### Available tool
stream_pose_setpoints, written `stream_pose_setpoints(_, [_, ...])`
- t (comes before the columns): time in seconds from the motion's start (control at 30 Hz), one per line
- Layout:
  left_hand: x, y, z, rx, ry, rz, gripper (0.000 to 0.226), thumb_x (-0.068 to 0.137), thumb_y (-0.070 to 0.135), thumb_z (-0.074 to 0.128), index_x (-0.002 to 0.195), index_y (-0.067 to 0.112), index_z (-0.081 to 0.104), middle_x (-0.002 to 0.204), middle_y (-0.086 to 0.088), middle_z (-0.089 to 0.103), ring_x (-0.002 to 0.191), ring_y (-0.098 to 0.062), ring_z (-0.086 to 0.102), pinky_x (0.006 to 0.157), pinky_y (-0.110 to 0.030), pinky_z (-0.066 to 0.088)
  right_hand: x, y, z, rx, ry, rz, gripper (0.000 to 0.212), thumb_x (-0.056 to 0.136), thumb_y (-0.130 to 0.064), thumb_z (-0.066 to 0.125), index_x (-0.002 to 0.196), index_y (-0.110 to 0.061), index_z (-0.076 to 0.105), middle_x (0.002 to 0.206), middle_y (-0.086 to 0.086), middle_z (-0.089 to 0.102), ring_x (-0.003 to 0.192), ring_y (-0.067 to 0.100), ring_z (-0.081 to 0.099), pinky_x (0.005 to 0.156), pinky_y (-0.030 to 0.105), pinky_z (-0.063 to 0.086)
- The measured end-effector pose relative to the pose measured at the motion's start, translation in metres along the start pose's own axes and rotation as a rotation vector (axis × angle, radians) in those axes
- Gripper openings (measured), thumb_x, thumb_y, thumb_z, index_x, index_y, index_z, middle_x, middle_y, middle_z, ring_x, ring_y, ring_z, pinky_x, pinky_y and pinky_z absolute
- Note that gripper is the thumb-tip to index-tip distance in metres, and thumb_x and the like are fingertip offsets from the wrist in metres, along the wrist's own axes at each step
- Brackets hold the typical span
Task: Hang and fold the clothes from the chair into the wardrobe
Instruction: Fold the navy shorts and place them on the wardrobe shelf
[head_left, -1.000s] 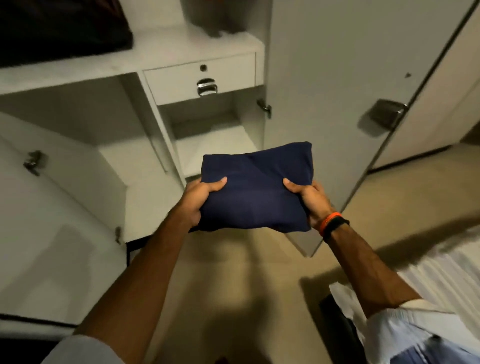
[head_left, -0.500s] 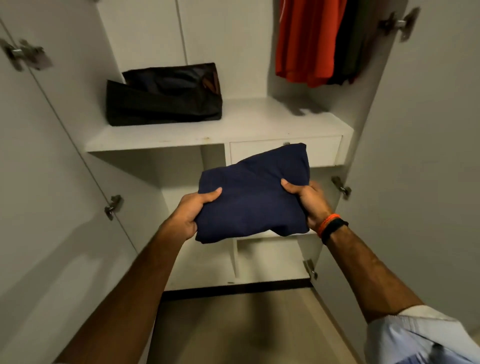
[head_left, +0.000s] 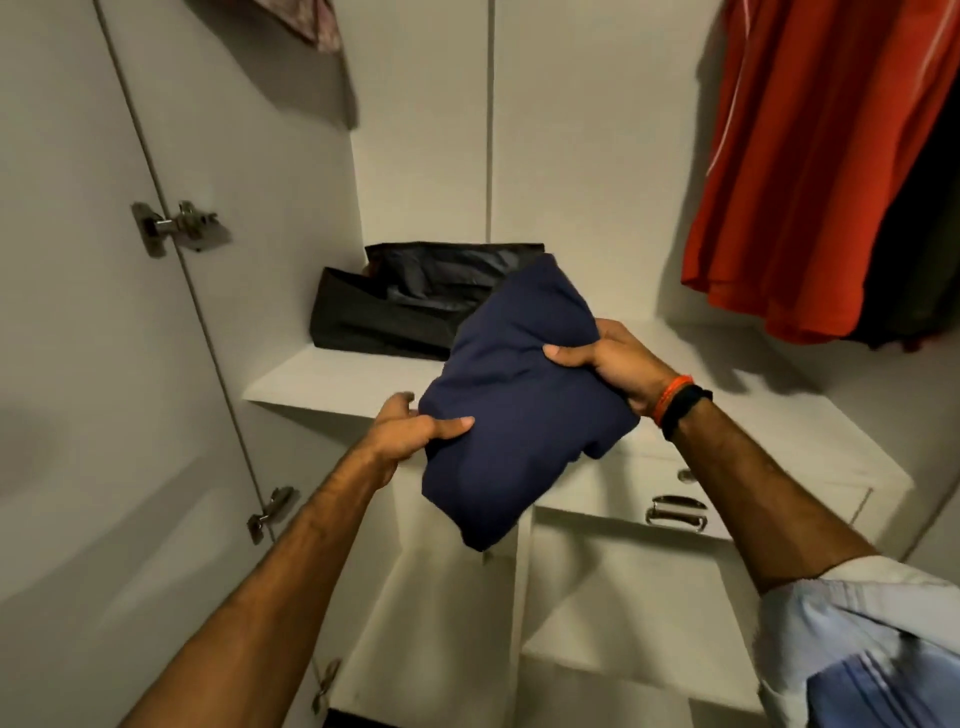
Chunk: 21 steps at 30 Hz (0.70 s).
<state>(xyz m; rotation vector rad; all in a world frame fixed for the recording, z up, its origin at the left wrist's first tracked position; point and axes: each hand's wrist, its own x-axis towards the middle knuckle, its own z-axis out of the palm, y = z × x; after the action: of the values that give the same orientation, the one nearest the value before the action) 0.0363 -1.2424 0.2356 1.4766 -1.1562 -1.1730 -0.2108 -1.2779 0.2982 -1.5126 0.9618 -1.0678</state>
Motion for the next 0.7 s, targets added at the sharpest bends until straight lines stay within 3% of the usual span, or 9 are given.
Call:
stream_pose_setpoints(0.1, [0.038, 0.034, -0.003, 0.080, 0.042, 0.199, 0.117, 0.061, 0.029, 0.092, 0.154, 0.018, 0.023, 0.154, 0.000, 0.036, 0.138, -0.023, 0.039, 0.107, -0.038, 0.038, 0.051, -0.027, -0.006, -0.160, -0.131, -0.012, 0.030, 0.088, -0.006, 0.069, 0.117, -0.009, 0.068, 0.113, 0.004, 0.073, 0.104, 0.022, 0.069, 0.091, 0.035, 0.056])
stream_pose_setpoints(0.17, [0.054, 0.053, -0.004, 0.172, -0.011, 0.297, 0.111, 0.057, 0.028, 0.093, 0.150, 0.023, 0.032, 0.141, 0.008, 0.045, 0.126, -0.015, 0.047, 0.103, -0.033, 0.041, 0.074, -0.043, -0.006, -0.280, -0.232, -0.029, 0.025, 0.089, -0.006, 0.068, 0.111, -0.017, 0.069, 0.107, -0.004, 0.074, 0.098, 0.014, 0.070, 0.083, 0.025, 0.057])
stream_pose_setpoints(0.23, [0.074, 0.068, -0.005, 0.162, -0.097, 0.311, 0.092, 0.054, 0.026, 0.093, 0.135, 0.027, 0.048, 0.126, 0.013, 0.057, 0.111, -0.008, 0.058, 0.099, -0.032, 0.049, 0.097, -0.056, -0.007, -0.379, -0.309, -0.028, 0.022, 0.089, -0.007, 0.068, 0.106, -0.022, 0.070, 0.102, -0.008, 0.075, 0.093, 0.010, 0.071, 0.078, 0.022, 0.057])
stream_pose_setpoints(0.33, [0.105, 0.080, -0.006, 0.075, -0.202, 0.345, 0.059, 0.062, 0.018, 0.090, 0.109, 0.032, 0.058, 0.110, 0.012, 0.066, 0.100, -0.006, 0.065, 0.083, -0.023, 0.053, 0.135, -0.070, -0.008, -0.468, -0.344, -0.047, 0.023, 0.088, -0.009, 0.069, 0.109, -0.017, 0.070, 0.107, -0.001, 0.074, 0.096, 0.016, 0.071, 0.081, 0.028, 0.057])
stream_pose_setpoints(0.47, [0.148, 0.089, -0.013, -0.082, -0.301, 0.337, 0.065, 0.063, 0.015, 0.088, 0.119, 0.031, 0.058, 0.117, 0.009, 0.069, 0.106, -0.010, 0.067, 0.088, -0.027, 0.053, 0.186, -0.079, -0.003, -0.580, -0.324, -0.065, 0.024, 0.087, -0.014, 0.072, 0.110, -0.010, 0.071, 0.109, 0.006, 0.074, 0.101, 0.025, 0.070, 0.091, 0.040, 0.056])
stream_pose_setpoints(0.6, [0.188, 0.107, -0.021, -0.306, -0.278, 0.313, 0.036, 0.079, -0.002, 0.073, 0.107, 0.019, 0.065, 0.104, 0.002, 0.075, 0.096, -0.016, 0.071, 0.081, -0.030, 0.056, 0.234, -0.083, 0.000, -0.781, -0.118, -0.204, 0.038, 0.079, -0.032, 0.081, 0.113, -0.018, 0.069, 0.108, -0.003, 0.073, 0.097, 0.014, 0.068, 0.096, 0.040, 0.054])
stream_pose_setpoints(0.7, [0.215, 0.121, -0.032, -0.387, -0.230, 0.313, 0.032, 0.080, 0.000, 0.072, 0.108, 0.014, 0.066, 0.108, -0.006, 0.074, 0.099, -0.024, 0.070, 0.088, -0.037, 0.056, 0.260, -0.061, 0.004, -0.765, 0.285, -0.355, 0.074, 0.063, -0.053, 0.087, 0.125, -0.020, 0.061, 0.117, -0.007, 0.065, 0.105, 0.011, 0.062, 0.097, 0.033, 0.051])
